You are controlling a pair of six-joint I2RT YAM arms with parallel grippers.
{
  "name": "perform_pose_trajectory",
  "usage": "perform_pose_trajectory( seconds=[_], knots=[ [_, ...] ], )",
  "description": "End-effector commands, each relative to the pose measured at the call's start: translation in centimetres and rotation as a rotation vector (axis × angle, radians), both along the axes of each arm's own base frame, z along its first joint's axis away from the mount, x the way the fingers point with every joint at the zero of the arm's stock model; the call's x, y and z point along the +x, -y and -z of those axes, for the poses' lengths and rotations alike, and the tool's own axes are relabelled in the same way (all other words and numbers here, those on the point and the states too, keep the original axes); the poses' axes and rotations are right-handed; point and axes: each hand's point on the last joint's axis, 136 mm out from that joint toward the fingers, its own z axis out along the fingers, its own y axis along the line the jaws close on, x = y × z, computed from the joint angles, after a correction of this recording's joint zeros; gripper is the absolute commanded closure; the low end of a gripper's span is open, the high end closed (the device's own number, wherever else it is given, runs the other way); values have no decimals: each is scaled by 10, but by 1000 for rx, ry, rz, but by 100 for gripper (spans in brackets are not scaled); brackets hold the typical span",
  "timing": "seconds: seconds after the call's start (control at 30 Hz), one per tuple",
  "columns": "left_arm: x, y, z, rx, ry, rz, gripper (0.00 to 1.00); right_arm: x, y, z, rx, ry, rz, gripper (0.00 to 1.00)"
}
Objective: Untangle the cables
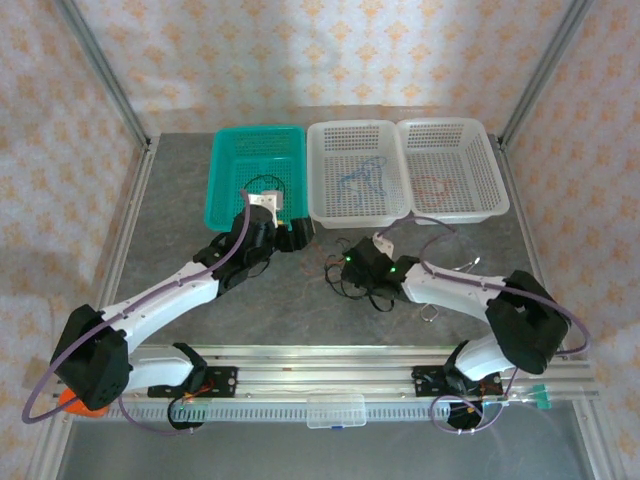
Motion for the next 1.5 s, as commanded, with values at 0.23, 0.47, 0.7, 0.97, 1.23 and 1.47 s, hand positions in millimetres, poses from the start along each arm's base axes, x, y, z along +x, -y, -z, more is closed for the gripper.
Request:
perform_pose_trajectory(
  seconds=[0.23,0.47,0.7,0.97,1.23,1.47],
  knots=[
    [-2,19,-20,-112,55,80,17,21,-26,-2,51,40,-12,47],
    [-7,15,-16,-113,52,75,17,28,-33,3,21,27,-24,57],
    [-2,16,-16,-75,58,79,17,30,-30,-8,16,45,-13,79],
    [17,31,-19,-26,75,121,17,28,-4,-34,29,100,-1,100],
    [32,48,-20,-10,79,165,16,21,23,-74,131,206,-250,100],
    [24,60,-14,-65,61,231,15,9,28,-92,74,274,-472,100]
  ],
)
